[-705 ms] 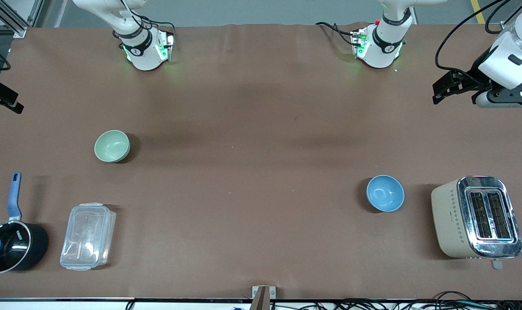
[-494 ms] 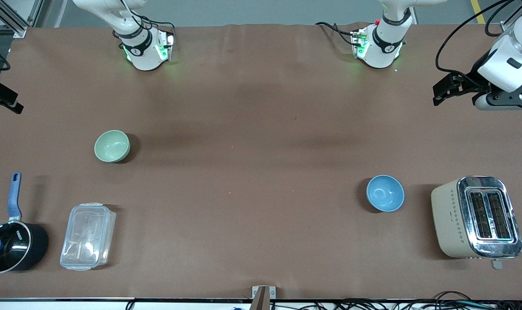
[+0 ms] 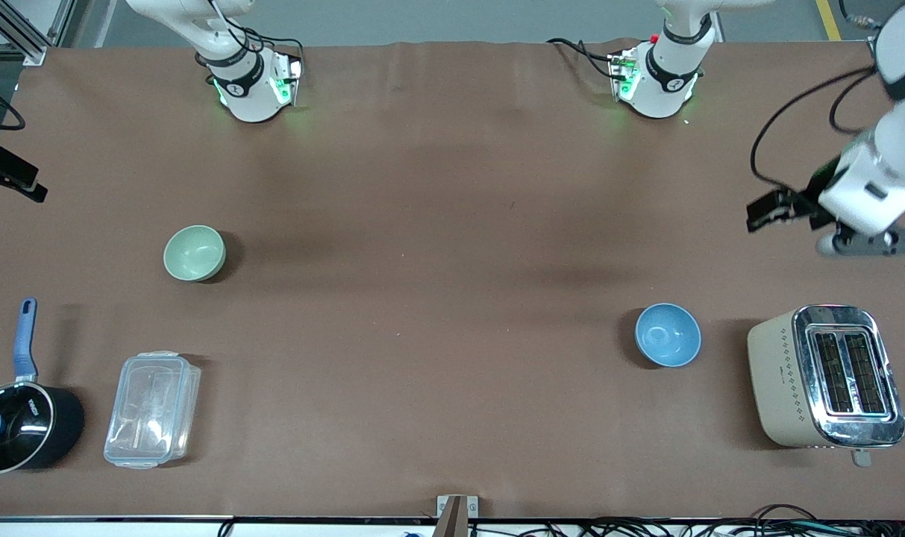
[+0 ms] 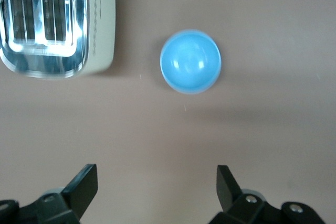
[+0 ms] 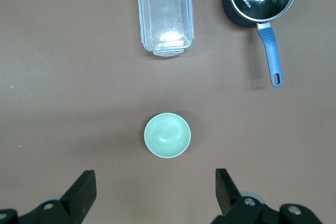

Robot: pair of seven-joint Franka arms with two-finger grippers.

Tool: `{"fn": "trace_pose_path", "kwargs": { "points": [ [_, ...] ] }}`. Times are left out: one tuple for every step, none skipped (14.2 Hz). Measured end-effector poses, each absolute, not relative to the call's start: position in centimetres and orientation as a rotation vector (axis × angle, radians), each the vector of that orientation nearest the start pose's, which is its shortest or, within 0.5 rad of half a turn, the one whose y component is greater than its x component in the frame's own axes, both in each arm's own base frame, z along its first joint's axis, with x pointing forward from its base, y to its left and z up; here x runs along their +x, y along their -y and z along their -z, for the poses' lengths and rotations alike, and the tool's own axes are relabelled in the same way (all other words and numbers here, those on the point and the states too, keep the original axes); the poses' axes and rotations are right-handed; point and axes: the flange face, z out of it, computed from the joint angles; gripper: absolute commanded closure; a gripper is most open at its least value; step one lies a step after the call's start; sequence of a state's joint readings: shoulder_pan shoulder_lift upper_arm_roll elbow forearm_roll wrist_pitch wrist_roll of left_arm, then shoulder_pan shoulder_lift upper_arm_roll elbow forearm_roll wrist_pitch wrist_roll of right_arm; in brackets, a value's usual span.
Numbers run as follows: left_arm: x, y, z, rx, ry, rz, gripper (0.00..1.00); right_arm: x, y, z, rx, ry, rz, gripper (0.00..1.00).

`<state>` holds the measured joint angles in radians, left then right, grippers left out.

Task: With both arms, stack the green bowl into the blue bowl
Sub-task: 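Reach the left gripper down toward the blue bowl rim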

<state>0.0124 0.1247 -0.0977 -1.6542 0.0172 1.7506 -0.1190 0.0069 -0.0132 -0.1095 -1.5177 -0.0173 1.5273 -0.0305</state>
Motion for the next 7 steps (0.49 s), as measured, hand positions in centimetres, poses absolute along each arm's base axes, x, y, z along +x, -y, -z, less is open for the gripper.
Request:
{"fn": "trace_pose_path", "kwargs": {
  "points": [
    [61.1, 4.2, -50.1, -3.138, 0.062, -0.026, 0.00, 54.3, 5.8, -65.3, -3.157, -0.113, 0.034, 0.00],
    [62.2, 3.9, -47.0, -3.142, 0.068, -0.024, 0.00, 54.3, 5.7, -65.3, -3.157, -0.110, 0.031, 0.00],
    [63.0, 3.9, -44.0, -3.146, 0.069, -0.032, 0.00, 54.3, 5.6, -65.2, -3.157, -0.108, 0.027, 0.00],
    [63.7, 4.0, -41.3, -3.150, 0.068, -0.039, 0.00, 54.3, 5.6, -65.2, -3.157, -0.106, 0.024, 0.00],
    [64.2, 4.1, -38.9, -3.150, 0.063, -0.042, 0.00, 54.3, 5.5, -65.2, -3.157, -0.104, 0.024, 0.00],
    [64.5, 4.1, -36.9, -3.144, 0.052, -0.045, 0.00, 54.3, 5.5, -65.2, -3.157, -0.102, 0.024, 0.00],
    [64.7, 4.1, -35.2, -3.131, 0.035, -0.045, 0.00, 54.3, 5.5, -65.2, -3.157, -0.100, 0.023, 0.00]
  ]
}}
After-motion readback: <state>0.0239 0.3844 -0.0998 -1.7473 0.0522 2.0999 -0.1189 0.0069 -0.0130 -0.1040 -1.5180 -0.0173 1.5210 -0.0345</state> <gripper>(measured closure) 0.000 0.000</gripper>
